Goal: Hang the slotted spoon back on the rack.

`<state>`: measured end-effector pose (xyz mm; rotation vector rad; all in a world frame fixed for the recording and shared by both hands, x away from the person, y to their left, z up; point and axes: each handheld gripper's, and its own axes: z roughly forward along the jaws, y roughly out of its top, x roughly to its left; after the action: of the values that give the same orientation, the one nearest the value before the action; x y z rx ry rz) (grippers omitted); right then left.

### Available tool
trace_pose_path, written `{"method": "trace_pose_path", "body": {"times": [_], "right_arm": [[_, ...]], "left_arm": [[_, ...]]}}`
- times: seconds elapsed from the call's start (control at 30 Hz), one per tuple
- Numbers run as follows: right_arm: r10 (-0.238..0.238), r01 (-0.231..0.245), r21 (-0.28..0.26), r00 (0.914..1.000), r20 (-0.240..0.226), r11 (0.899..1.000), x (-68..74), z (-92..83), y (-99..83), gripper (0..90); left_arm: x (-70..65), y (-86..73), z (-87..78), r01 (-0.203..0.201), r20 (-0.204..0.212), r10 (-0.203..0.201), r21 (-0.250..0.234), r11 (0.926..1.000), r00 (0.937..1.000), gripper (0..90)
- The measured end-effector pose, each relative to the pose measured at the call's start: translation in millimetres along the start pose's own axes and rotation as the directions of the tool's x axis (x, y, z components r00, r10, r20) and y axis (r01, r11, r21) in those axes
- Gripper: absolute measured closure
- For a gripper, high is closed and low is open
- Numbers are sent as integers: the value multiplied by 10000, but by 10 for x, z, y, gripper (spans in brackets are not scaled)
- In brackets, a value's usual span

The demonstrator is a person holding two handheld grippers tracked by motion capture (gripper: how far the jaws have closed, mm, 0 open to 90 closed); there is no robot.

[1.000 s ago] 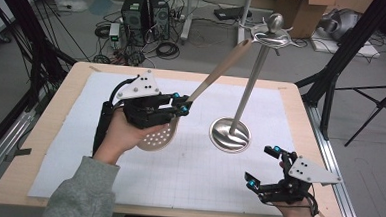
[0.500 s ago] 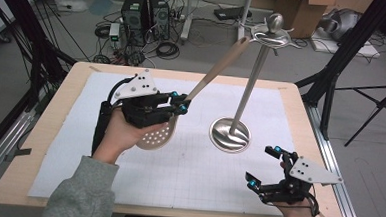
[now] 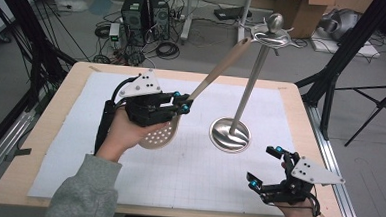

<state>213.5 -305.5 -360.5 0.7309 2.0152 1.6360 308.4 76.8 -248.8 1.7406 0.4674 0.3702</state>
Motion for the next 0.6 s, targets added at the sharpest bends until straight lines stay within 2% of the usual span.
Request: {"method": "trace_pose_path", "body": {"times": [0.6], "right_arm": [[61,-61,-75,10000,35,10000,-18,-26,-6,15]], "left_arm": [[-4,-39,173,15,97,-19,329,9995,10000,778]]}}
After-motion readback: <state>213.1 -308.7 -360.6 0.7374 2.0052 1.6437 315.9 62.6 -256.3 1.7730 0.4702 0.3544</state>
